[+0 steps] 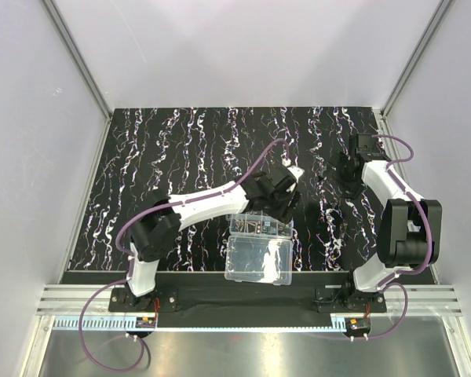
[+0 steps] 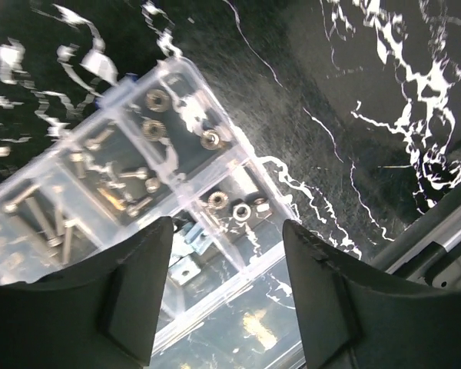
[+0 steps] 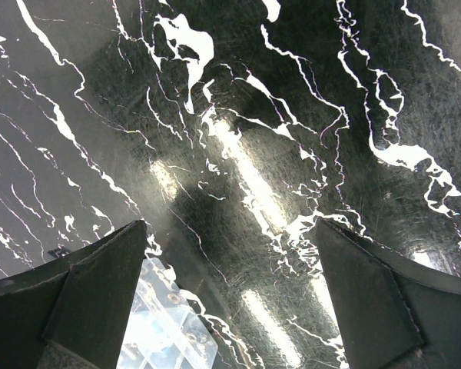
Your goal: Sort the screws and nuts into containers
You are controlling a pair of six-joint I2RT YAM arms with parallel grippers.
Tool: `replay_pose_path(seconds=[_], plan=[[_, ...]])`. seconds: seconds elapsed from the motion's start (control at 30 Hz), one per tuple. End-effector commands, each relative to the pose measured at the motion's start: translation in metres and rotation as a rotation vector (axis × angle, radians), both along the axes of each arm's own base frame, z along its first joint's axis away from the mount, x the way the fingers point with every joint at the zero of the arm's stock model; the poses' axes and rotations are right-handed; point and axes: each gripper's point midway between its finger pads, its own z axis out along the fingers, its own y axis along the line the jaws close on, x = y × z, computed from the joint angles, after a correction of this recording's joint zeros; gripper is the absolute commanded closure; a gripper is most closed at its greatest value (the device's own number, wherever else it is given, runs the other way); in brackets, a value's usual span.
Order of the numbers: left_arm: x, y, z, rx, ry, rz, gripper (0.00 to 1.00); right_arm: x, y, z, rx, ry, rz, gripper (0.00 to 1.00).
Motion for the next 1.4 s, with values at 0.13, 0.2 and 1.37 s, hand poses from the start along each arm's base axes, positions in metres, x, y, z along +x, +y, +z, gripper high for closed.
replay_pose_path(seconds=[0.13,0.2,1.37], plan=[[0.061,0.085,0.092,-0.131,-0.17,0.327,0.32,0.009,-0.006,0.017,-0.033,-0.06,0.006,0.0],[0.076,0.142,0.072,-0.078,-0.161,0.515,0.3,0.01,-0.006,0.017,-0.031,-0.063,0.007,0.0],[0.019,0.322,-0.075,0.245,-0.002,0.983,0.46,0.005,-0.002,0.016,-0.001,-0.05,-0.02,0.0]])
